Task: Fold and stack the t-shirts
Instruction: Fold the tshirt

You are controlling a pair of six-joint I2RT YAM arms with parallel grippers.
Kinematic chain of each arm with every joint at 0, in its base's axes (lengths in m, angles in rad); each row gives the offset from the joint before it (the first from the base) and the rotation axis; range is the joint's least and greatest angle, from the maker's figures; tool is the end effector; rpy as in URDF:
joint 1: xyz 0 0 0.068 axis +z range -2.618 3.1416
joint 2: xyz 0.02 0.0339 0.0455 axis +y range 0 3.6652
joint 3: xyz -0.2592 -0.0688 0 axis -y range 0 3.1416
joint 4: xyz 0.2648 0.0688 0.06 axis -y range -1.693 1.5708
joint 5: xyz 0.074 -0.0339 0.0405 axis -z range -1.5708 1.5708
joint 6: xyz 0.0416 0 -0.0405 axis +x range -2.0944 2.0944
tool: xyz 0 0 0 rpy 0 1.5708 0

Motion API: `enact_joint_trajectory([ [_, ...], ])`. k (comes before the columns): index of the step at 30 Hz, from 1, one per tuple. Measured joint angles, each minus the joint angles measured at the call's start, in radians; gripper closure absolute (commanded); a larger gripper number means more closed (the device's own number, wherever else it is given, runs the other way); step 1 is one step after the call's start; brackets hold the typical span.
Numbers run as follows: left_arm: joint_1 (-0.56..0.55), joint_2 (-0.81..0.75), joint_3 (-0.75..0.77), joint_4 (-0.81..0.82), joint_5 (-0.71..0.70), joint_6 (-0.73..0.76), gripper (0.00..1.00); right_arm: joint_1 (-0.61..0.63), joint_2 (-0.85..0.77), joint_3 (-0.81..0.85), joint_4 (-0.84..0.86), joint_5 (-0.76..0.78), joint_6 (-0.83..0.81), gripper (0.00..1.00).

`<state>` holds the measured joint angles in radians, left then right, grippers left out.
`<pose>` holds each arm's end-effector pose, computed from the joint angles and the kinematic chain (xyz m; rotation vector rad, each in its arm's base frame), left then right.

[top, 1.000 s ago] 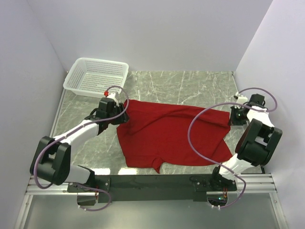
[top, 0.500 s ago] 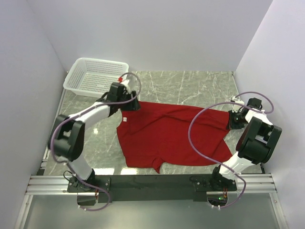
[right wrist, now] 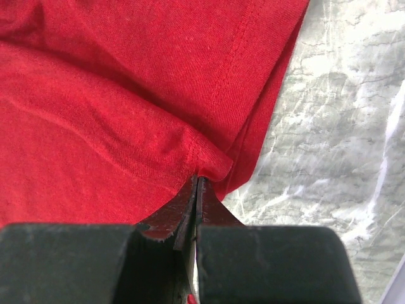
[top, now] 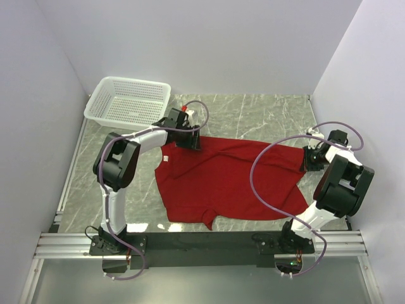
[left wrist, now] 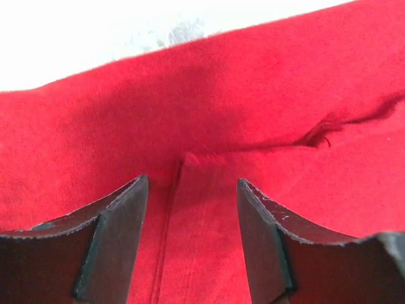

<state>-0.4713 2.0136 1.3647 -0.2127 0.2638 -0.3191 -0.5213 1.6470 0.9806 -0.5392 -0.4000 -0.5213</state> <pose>0.3984 -0.2152 0.1488 0.3131 2.4884 -0.6638 0.2900 -0.1478 0.1505 -0.0981 2.6219 0.2198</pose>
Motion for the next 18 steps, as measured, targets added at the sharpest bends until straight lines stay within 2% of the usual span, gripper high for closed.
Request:
enact_joint_trajectory([
  [4, -0.003, 0.043, 0.049, -0.024, -0.002, 0.011, 0.38, 0.000, 0.007, 0.000, 0.000, -0.009, 0.003, 0.98],
  [6, -0.009, 0.061, 0.073, -0.034, -0.008, 0.015, 0.42, 0.000, 0.013, 0.000, 0.000, -0.011, 0.003, 0.99],
  [8, -0.016, 0.076, 0.096, -0.040, -0.016, 0.019, 0.49, 0.000, 0.013, 0.000, -0.001, -0.012, 0.003, 0.99],
  [11, -0.022, 0.089, 0.111, -0.044, -0.027, 0.026, 0.72, 0.000, 0.013, 0.000, -0.002, -0.013, 0.003, 0.99],
  [12, -0.024, 0.090, 0.111, -0.044, -0.030, 0.028, 0.75, 0.000, 0.013, 0.000, -0.001, -0.013, 0.003, 0.99],
  [14, -0.027, 0.090, 0.110, -0.047, -0.034, 0.036, 0.80, 0.000, 0.013, 0.000, -0.001, -0.013, 0.003, 0.99],
  [18, -0.031, 0.077, 0.082, -0.028, -0.050, 0.044, 0.80, -0.002, 0.014, 0.000, -0.002, -0.014, 0.004, 0.99],
])
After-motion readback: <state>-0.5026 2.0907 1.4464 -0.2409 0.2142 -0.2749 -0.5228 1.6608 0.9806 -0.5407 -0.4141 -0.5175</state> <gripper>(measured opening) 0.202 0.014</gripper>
